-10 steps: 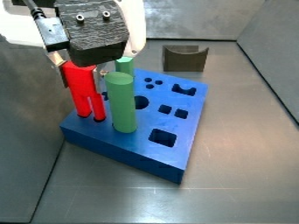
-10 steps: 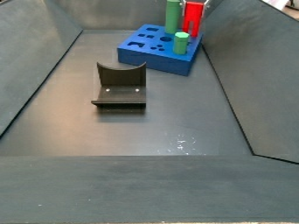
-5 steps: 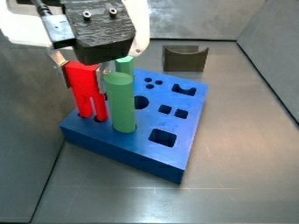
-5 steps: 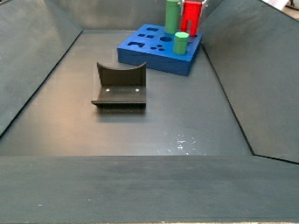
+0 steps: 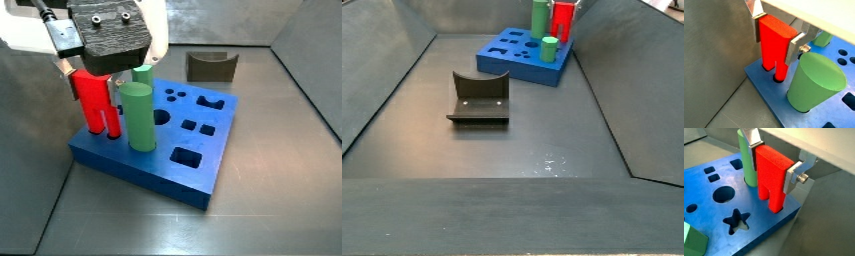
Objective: Pick up the square-circle object. Move up. Place the square-circle object on the fixture. Regrasp the square-circle object. Rotate the square-circle object. Move to above the board. Insert the square-circle object.
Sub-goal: Insert the square-circle object.
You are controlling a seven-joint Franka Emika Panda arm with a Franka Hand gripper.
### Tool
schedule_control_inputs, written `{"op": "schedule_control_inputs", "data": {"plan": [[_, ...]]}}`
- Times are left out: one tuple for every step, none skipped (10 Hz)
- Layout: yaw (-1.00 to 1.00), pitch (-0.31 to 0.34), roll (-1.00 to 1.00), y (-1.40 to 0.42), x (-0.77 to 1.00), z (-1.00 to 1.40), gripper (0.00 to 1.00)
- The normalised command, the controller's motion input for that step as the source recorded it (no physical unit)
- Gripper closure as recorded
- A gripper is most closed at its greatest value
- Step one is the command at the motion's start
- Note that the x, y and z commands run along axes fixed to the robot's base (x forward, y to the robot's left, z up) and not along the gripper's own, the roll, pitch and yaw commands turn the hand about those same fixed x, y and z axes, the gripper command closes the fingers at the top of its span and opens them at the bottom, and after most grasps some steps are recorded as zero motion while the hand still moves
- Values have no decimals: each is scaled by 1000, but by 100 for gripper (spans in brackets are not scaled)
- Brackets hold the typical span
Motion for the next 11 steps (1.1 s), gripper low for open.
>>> {"op": "schedule_control_inputs", "data": {"plan": [[-149,37,41,-100,6,-194,100],[0,0,0,-31,49,-29,100],[0,0,0,-57,189,-77,100],[0,0,0,0,11,-29,100],[0,0,0,0,0,-40,100],[49,0,0,0,0,-166,100],[109,0,0,0,-89,-306,100],[169,0,-11,40,0,-414,100],[26,-14,0,0,-129,-163,100],[0,0,0,0,0,-100,100],[111,-34,-16,149,-103,-437,100]]}}
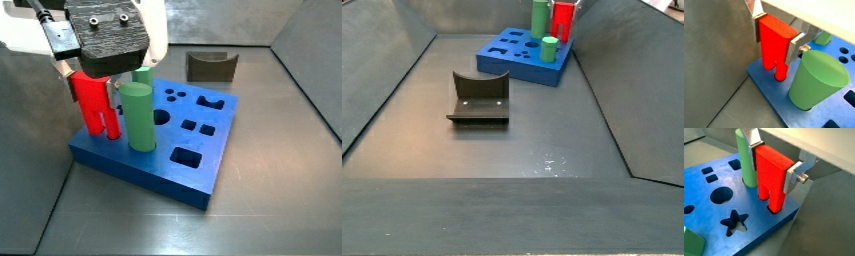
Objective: Pick up the square-circle object. Move up. Place the square-circle object on the fixture. Regrasp the square-circle object. Rotate the square-circle object. Move to above the board. Insert the square-circle object.
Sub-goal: Insert the square-circle object.
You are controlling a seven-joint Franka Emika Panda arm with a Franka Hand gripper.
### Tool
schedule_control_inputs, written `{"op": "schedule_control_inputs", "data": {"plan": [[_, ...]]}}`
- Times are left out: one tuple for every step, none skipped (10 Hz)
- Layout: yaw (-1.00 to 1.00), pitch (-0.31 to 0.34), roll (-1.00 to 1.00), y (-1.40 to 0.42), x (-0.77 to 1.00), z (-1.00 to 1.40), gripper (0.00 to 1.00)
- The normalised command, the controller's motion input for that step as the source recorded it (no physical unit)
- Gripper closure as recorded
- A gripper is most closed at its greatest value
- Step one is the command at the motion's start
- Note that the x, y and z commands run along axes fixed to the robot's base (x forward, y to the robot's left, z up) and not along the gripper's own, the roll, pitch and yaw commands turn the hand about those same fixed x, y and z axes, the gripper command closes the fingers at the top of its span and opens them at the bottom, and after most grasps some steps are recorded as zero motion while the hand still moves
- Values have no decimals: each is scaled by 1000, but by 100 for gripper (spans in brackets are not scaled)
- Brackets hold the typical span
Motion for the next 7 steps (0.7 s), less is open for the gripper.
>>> {"op": "schedule_control_inputs", "data": {"plan": [[91,-33,0,69,-114,-471,100],[-143,-50,0,0,0,-411,100],[-434,-57,10,-17,46,-374,100],[-369,-30,0,0,66,-351,100],[-251,0,0,0,117,-134,100],[-69,0,0,0,100,0,100],[-117,1,19,0,294,-126,100]]}}
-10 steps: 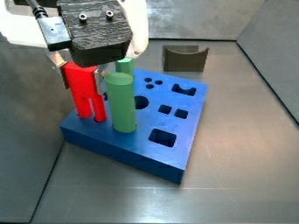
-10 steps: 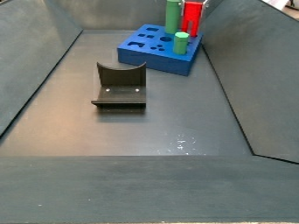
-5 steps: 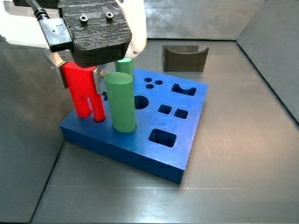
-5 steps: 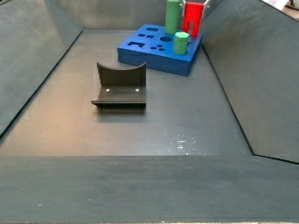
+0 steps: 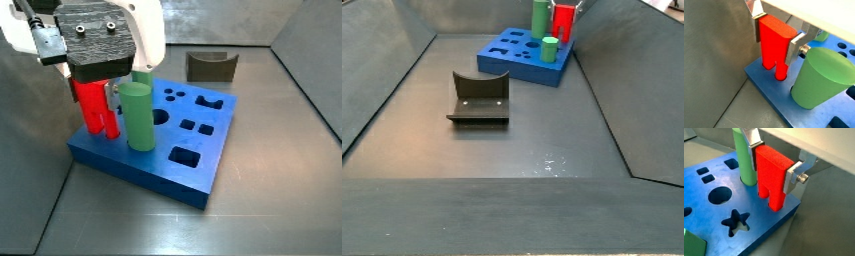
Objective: Pick up the square-circle object. Move up. Place the square-circle object on the fixture. Regrasp the square-circle object. Rotate the square-circle object. Move to above the board. Insert the square-circle object.
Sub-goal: Insert the square-circle object.
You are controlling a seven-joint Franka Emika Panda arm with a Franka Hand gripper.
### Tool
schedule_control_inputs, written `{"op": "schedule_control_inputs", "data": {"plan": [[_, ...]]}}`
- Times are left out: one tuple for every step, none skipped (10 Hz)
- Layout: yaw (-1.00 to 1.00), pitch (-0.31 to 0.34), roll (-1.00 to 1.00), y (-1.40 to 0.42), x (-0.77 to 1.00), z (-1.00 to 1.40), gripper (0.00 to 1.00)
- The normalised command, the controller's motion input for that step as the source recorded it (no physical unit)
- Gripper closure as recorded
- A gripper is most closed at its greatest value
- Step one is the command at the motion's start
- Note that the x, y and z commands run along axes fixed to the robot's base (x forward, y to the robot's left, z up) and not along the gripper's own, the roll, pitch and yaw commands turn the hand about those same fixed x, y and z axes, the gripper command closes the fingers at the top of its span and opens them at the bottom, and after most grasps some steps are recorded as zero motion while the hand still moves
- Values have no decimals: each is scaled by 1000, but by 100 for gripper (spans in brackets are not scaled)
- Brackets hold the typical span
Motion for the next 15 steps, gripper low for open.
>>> {"op": "schedule_control_inputs", "data": {"plan": [[-71,147,156,97,880,-483,100],[234,164,89,323,826,-546,100],[503,71,79,234,463,-511,100],[729,0,0,209,151,-620,100],[229,-3,0,0,363,-763,100],[-706,-49,49,-54,366,-666,100],[-611,-20,61,0,523,-740,100],[-254,0,0,231,994,-926,100],[-106,63,0,277,1000,-983,100],[-46,0,-23,0,383,-174,100],[-34,0,0,0,-117,0,100],[-20,13,363,-134,277,-634,100],[-131,54,386,-77,511,-551,100],[-97,51,411,-63,540,-489,100],[0,67,457,-140,626,-334,100]]}}
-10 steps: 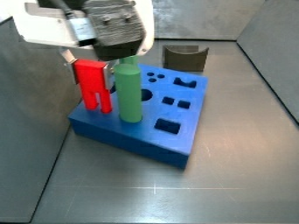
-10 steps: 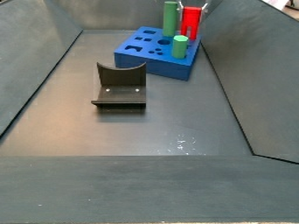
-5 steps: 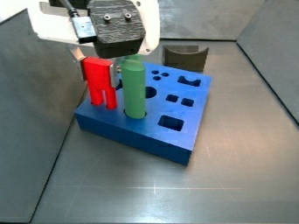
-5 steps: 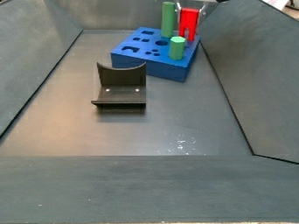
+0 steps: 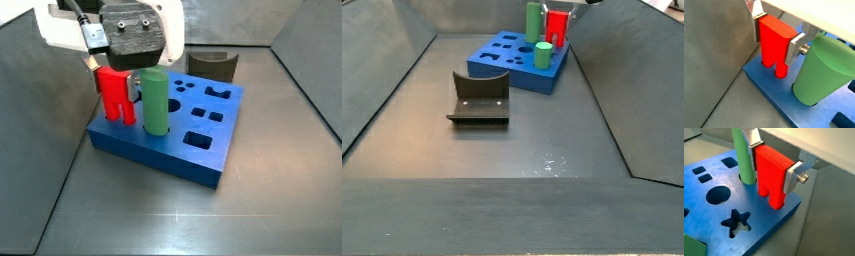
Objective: Pick up the square-circle object. Move up. Place the square-circle object on the fixture. Regrasp the square-circle object. Rotate the square-circle object. Move to above the board. Insert the square-circle object.
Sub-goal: Insert the square-circle object.
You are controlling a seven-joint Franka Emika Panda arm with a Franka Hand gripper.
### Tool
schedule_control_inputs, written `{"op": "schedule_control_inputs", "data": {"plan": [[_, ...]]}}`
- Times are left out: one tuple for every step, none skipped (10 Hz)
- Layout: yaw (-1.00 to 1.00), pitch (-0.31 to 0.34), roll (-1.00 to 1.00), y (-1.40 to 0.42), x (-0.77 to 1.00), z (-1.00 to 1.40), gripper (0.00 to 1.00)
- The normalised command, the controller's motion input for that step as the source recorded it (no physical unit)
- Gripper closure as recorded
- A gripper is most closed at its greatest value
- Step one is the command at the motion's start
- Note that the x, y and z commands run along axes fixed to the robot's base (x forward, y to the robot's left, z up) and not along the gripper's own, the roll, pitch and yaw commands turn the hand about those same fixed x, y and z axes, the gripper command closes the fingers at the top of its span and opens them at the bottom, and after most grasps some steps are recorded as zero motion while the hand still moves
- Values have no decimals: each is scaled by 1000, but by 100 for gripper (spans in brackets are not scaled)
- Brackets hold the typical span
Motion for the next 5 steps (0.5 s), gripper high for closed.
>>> {"op": "schedule_control_inputs", "data": {"plan": [[69,44,463,-249,617,-346,100],[97,20,437,-289,649,-406,100],[46,0,321,-437,754,-643,100],[29,-17,31,-326,703,-1000,100],[40,-4,0,-186,660,-1000,100]]}}
